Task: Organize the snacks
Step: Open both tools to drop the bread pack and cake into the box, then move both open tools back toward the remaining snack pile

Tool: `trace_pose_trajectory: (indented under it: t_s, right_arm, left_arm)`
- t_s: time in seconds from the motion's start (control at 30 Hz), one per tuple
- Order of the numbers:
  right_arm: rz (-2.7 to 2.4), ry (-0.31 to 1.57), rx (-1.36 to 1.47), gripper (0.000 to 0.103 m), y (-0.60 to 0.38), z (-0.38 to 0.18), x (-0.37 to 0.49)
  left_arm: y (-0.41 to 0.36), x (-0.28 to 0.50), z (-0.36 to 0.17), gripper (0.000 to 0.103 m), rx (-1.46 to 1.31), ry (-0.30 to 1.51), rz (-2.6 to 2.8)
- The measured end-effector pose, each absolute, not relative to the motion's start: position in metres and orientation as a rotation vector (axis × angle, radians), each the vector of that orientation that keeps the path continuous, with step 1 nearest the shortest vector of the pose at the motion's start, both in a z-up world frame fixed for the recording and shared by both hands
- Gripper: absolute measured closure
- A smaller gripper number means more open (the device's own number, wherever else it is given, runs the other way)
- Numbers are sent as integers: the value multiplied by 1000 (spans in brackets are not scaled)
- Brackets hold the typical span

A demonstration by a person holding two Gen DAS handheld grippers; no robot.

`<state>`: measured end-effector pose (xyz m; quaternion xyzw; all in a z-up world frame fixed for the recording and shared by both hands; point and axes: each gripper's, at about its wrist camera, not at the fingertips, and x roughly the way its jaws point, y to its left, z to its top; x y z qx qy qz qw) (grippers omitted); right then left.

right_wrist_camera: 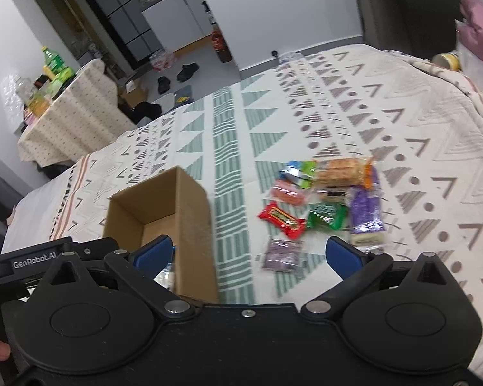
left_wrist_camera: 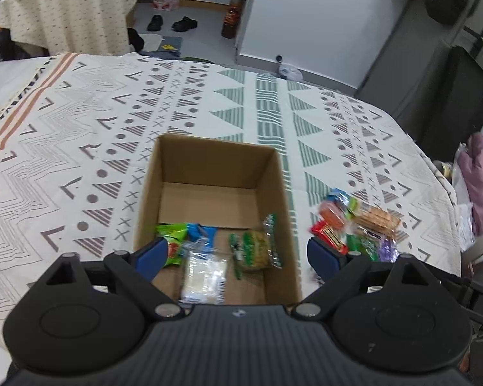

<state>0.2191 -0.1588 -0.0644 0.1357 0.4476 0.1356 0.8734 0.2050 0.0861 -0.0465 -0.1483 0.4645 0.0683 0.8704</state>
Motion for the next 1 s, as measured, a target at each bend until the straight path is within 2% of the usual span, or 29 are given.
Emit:
trace_pose_trajectory:
  t_s: [0.17,0.3,0.63,0.77,0.9,1.0]
  right_arm:
    - [272,936,290,0,-181,-68,215]
    - [259,934,297,0,-198,-72,212]
    - [223,928,319,0,-245,-87,210]
    - [235,902,300,10,-258,-97,213]
    - [237,912,330,12,-271,-115,216]
    - [244,939,384,20,-277,-127,221]
  left_arm:
    - [69,209,-48,10,-324,984,111]
    - [53,211,-47,5,-329,972,89]
    - [8,216,-55,5,-312,984,33]
    - [-9,217,-60,5,-289,984,50]
    - [-27,221,-67,7,-268,987,55]
    - [-38,224,-74,8,-269,1000,52]
